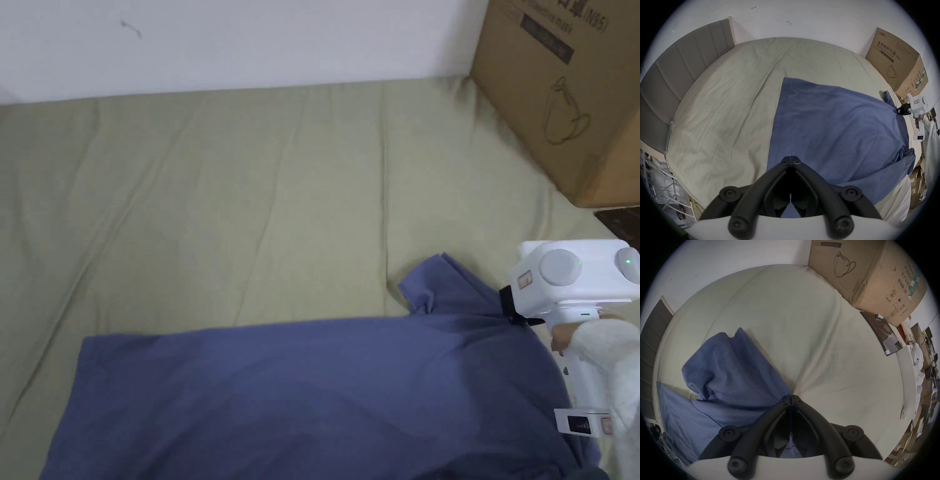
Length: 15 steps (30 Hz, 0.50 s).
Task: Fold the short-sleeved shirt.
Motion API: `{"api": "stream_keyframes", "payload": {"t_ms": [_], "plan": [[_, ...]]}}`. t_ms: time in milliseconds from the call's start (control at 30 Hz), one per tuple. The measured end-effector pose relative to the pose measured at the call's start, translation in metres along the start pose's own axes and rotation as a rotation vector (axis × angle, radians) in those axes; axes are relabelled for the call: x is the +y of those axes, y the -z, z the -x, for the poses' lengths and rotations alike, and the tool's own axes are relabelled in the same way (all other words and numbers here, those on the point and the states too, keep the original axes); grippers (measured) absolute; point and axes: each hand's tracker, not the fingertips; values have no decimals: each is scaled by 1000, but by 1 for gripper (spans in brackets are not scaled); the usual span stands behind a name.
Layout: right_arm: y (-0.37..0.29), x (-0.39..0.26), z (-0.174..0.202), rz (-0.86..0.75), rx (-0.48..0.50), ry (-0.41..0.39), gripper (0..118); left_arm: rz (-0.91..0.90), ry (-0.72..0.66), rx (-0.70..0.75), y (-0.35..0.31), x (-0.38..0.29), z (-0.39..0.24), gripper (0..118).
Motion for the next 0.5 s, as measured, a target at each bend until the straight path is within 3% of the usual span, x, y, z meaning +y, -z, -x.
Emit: {"api": "stream_keyframes", "payload": {"t_ms": [133, 267, 300, 400, 500], "plan": [[-15, 4, -7, -22, 21, 6, 0, -44, 28, -14, 7, 40, 2, 2], [-18, 3, -8, -24, 35, 17, 0, -50, 14, -62, 45, 107, 2, 72], [-18, 3, -5, -24, 32, 12, 0, -36, 17, -75, 60, 125, 0, 81], [-17, 3, -3, -20, 23, -4, 0, 29, 58, -24, 111, 163, -7, 85], [-17, 4, -3, -16, 22, -6, 0, 85, 47, 13, 153, 178, -10, 79]]}}
